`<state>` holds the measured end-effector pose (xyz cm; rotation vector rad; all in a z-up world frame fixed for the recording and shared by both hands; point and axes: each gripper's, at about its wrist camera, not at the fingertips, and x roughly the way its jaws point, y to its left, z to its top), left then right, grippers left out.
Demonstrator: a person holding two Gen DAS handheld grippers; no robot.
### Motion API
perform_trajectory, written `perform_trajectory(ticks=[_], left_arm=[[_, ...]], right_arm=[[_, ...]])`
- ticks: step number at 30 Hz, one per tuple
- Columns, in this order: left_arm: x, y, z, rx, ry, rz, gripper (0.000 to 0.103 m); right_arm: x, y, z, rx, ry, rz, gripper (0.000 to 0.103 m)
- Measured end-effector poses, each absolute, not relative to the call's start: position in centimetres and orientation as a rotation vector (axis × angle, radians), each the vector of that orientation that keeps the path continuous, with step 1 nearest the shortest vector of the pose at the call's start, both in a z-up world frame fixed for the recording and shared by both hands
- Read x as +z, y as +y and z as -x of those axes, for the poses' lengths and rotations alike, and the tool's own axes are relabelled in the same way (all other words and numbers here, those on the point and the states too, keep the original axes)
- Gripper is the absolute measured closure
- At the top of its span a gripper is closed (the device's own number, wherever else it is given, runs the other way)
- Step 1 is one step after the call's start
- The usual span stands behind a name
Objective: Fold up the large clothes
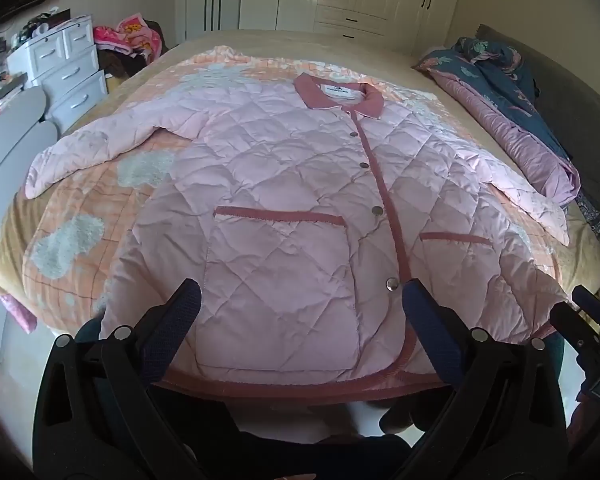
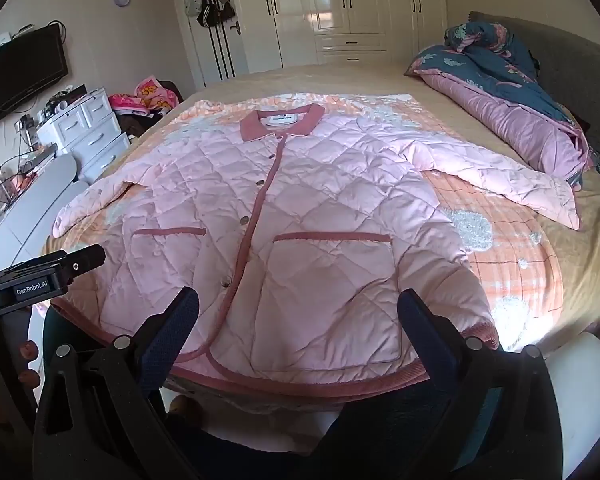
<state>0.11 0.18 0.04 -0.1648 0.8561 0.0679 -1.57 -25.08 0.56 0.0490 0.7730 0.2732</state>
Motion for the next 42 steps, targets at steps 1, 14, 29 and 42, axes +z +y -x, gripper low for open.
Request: perform_trajectory(ticks=[1, 14, 29, 42], left_arm=[[0.1, 0.1, -0.1, 0.066, 0.85, 0.16, 0.008], [0.4, -0.3, 0.1, 0.063, 0.839, 0.158, 0.008], [0.7, -0.3, -0.1, 0.046, 0.834, 0.143, 0.008], [0.6, -0.6, -0.2, 0.04, 0.834, 0.142, 0.009]], right_arm=[[0.5, -25.0, 1.6, 0.26, 0.775, -0.038, 0.004], [1.4, -24.3, 1.5, 0.281, 0.768, -0.04, 0.004], [1.2, -24.3, 1.8, 0.283, 0.762, -0.029, 0.004], [1.0, -23.7, 1.9, 0.28, 0.759, -0.023, 0.004]])
